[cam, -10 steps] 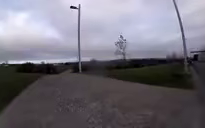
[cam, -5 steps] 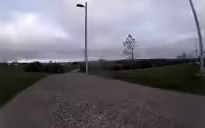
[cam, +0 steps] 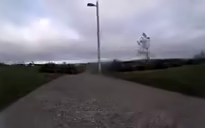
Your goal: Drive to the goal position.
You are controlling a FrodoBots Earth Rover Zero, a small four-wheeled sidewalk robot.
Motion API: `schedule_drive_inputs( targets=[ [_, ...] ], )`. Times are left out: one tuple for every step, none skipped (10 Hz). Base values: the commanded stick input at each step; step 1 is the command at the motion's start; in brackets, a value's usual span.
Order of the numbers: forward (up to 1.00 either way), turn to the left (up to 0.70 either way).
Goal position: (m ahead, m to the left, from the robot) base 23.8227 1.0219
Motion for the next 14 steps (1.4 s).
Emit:
schedule_drive_inputs(
  targets=[
    [0.85,0.00],
    [0.85,0.00],
    [0.85,0.00],
    [0.85,0.00],
    [0.85,0.00],
    [0.85,0.00],
    [0.85,0.00],
    [0.85,0.00],
    [0.85,0.00],
    [0.85,0.00],
    [0.85,0.00],
    [0.85,-0.34],
    [0.85,-0.34],
    [0.85,0.00]
  ],
)
